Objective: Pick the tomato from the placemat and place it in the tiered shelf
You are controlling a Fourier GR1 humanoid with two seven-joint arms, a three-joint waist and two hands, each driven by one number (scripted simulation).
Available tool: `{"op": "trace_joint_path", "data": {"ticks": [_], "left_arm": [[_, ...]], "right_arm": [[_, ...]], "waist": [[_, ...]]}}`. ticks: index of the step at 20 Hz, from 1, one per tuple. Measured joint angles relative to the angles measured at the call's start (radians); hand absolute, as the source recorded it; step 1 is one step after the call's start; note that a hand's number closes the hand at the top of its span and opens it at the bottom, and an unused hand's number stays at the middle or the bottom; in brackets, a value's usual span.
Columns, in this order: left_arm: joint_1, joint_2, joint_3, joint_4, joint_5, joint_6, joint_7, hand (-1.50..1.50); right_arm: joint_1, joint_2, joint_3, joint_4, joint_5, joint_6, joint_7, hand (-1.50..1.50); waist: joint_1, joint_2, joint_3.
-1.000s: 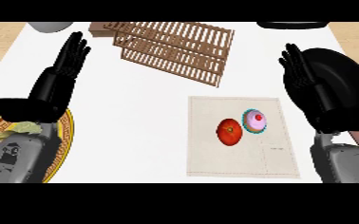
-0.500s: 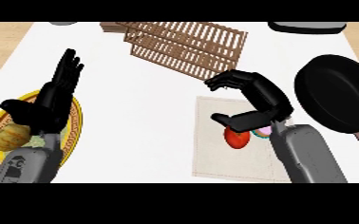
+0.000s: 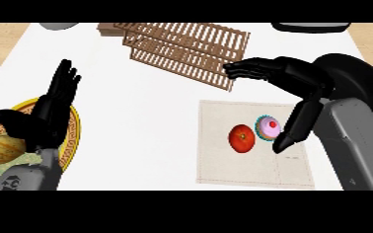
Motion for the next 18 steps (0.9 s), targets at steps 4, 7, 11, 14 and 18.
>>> {"op": "trace_joint_path", "data": {"ticks": [4, 7, 11, 14, 18], "left_arm": [[0.016, -0.011, -0.006, -0.017, -0.016, 0.021, 0.011, 0.00], [0.027, -0.011, -0.008, -0.027, -0.022, 0.024, 0.015, 0.00], [0.040, -0.014, -0.009, -0.041, -0.024, 0.024, 0.018, 0.00], [0.042, -0.010, -0.005, -0.052, -0.024, 0.020, 0.027, 0.00], [0.031, -0.017, 0.001, -0.058, -0.032, 0.023, 0.042, 0.00]], "right_arm": [[-0.047, -0.092, 0.046, -0.094, 0.057, 0.115, 0.022, -1.50], [-0.098, -0.147, 0.070, -0.193, 0.149, 0.136, 0.036, -1.50], [-0.132, -0.175, 0.133, -0.336, 0.314, 0.127, 0.071, -1.50], [-0.113, -0.181, 0.187, -0.418, 0.445, 0.110, 0.095, -1.50], [-0.056, -0.141, 0.273, -0.498, 0.596, 0.067, 0.144, -1.50]], "waist": [[-0.014, -0.004, -0.001], [-0.018, -0.007, -0.001], [-0.020, -0.008, -0.001], [-0.021, -0.005, -0.001], [-0.022, -0.003, -0.001]]}}
